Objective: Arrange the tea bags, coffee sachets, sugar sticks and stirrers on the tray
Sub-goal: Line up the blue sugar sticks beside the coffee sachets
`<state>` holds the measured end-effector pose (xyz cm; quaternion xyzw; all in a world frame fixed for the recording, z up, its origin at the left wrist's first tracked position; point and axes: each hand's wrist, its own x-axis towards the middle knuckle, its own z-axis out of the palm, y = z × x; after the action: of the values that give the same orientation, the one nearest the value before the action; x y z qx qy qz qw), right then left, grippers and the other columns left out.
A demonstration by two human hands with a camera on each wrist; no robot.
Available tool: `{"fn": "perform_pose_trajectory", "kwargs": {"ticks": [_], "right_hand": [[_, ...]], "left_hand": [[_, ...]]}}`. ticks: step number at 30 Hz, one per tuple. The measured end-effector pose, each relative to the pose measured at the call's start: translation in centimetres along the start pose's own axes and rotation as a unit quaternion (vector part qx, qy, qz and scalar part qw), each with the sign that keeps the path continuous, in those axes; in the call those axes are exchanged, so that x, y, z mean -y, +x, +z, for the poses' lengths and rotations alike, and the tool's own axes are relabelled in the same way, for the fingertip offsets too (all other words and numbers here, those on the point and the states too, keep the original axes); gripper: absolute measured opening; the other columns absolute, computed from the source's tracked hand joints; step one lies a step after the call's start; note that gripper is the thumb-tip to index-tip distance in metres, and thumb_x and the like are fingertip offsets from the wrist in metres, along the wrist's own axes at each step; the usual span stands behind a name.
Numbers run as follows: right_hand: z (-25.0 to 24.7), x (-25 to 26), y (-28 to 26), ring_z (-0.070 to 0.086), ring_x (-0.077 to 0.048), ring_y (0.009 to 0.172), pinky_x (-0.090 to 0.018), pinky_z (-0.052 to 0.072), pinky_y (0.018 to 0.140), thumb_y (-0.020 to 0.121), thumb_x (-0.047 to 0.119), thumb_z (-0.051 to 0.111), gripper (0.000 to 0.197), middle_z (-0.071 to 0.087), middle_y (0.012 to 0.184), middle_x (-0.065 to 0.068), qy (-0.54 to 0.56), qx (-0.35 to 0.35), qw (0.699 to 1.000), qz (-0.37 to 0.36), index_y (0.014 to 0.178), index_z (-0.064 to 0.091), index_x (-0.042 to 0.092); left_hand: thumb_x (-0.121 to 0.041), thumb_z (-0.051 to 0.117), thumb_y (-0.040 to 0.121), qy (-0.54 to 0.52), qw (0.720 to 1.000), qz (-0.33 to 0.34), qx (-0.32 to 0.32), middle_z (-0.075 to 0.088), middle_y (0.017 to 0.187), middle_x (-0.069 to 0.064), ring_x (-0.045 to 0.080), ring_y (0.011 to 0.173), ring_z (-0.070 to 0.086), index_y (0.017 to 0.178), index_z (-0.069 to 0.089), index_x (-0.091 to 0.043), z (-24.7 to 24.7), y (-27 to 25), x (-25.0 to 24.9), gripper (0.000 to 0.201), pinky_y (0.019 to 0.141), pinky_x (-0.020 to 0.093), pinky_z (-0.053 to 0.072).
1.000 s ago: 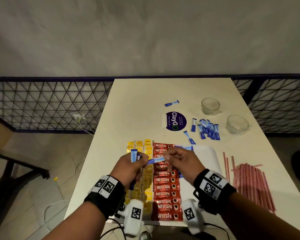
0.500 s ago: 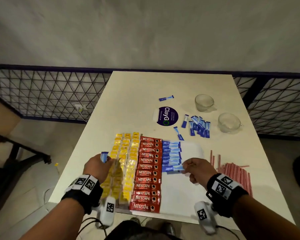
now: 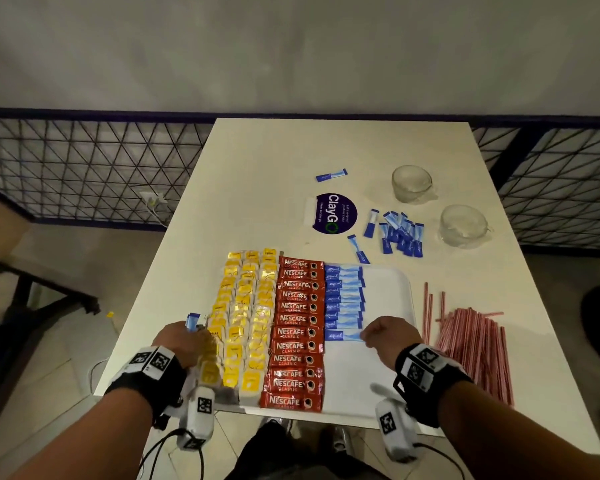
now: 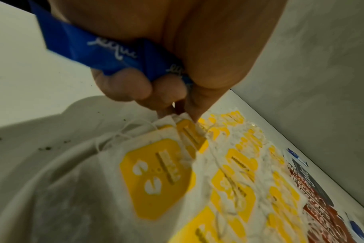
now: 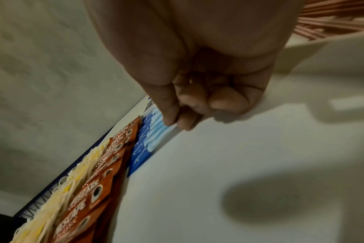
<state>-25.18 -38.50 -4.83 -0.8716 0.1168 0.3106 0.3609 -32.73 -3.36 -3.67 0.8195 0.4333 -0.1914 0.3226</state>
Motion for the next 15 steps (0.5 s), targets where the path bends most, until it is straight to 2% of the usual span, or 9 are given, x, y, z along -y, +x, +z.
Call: {"fn": "perform_pose_trajectory", "kwargs": {"ticks": [2,4,8,12,15], "right_hand": [[0.00,0.04,-0.02,0.065,-0.018,0.085,-0.028,0.052,0.078,0.083,0.035,0.069,0.018,0.070,0.086,0.004,-0.045,-0.008,0.999,-0.002,0.069,0.063,0.027],[0.29,0.17,0.09,0.064,-0.018,0.084,-0.027,0.051,0.078,0.082,0.042,0.070,0.022,0.068,0.085,0.005,-0.059,-0.020,0.998,0.001,0.069,0.061,0.028],[0.51,0.31,0.09,0.061,-0.015,0.080,-0.025,0.048,0.073,0.083,0.044,0.068,0.023,0.065,0.081,0.007,-0.070,-0.044,0.997,0.007,0.072,0.061,0.026],[0.55,0.61,0.24,0.061,-0.017,0.080,-0.025,0.047,0.074,0.085,0.042,0.066,0.024,0.064,0.076,0.008,-0.074,-0.046,0.996,0.012,0.068,0.059,0.027],[0.57,0.66,0.37,0.063,-0.017,0.081,-0.028,0.051,0.078,0.085,0.040,0.066,0.021,0.067,0.080,0.005,-0.073,-0.043,0.996,0.011,0.069,0.062,0.026]], "left_hand": [[-0.030,0.060,0.090,-0.008,1.000,0.004,-0.001,0.058,0.062,0.011,0.027,0.055,0.054,0.073,0.059,-0.008,-0.03,-0.06,0.07,0.028,0.062,0.035,0.052],[-0.030,0.060,0.090,-0.006,1.000,0.007,0.002,0.059,0.063,0.011,0.028,0.057,0.055,0.073,0.060,-0.008,-0.21,-0.03,0.32,0.028,0.063,0.036,0.054],[-0.032,0.058,0.092,0.002,1.000,0.015,0.010,0.061,0.069,0.012,0.028,0.062,0.056,0.074,0.059,-0.009,-0.14,-0.10,0.70,0.029,0.068,0.037,0.055],[-0.031,0.058,0.092,-0.004,1.000,0.016,0.017,0.063,0.073,0.014,0.028,0.061,0.057,0.079,0.062,-0.008,-0.21,0.00,0.80,0.027,0.064,0.035,0.053],[-0.032,0.057,0.092,0.001,1.000,0.019,0.018,0.064,0.073,0.014,0.028,0.060,0.056,0.081,0.061,-0.007,-0.27,-0.06,0.75,0.027,0.060,0.033,0.052]]}}
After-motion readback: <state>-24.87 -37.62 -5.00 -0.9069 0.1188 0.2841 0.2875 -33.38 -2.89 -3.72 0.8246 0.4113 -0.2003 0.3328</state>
